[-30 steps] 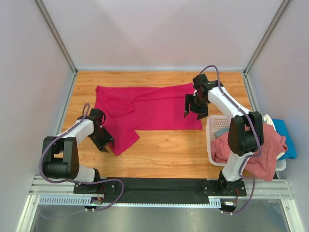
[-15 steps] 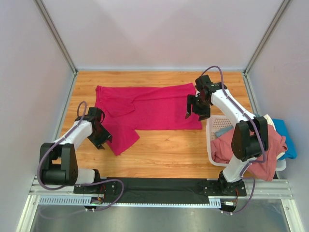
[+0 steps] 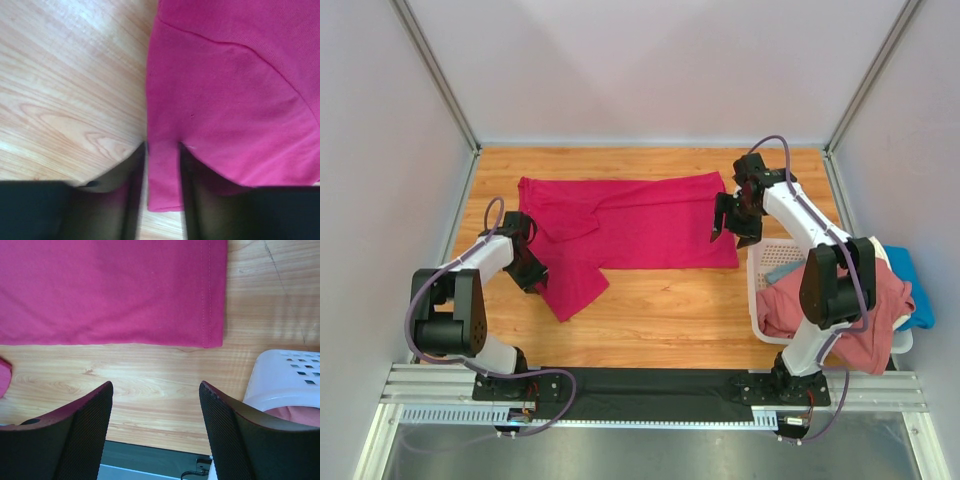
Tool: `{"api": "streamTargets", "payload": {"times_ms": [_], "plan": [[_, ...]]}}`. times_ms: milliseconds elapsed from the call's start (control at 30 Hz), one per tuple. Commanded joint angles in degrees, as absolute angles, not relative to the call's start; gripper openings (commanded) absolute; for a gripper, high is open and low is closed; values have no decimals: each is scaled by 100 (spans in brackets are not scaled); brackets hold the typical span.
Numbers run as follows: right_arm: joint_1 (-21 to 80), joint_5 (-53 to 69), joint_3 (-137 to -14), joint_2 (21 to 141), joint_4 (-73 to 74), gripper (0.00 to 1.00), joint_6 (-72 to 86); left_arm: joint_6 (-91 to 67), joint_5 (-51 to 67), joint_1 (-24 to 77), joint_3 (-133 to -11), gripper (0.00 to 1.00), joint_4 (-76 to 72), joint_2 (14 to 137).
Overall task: Fold and stack the t-shirts
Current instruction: Fold the tshirt
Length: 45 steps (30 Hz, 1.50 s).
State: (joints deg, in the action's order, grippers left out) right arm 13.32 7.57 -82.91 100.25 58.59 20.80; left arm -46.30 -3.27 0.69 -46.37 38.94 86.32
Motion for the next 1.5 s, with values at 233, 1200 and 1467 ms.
{"api": "streamTargets", "payload": {"times_ms": [233, 1200, 1467], "plan": [[1248, 659, -7744, 10239, 5134, 57, 3734, -4202, -430, 35, -4649, 0, 3753, 8543], [2013, -1098, -6390, 10019, 4597, 39, 5854, -3779, 202, -659, -4403, 0, 3797, 7453], [2013, -1345, -6486, 10213, 4597, 39, 5669, -3727, 237, -659, -4342, 0, 3823, 7251]]}}
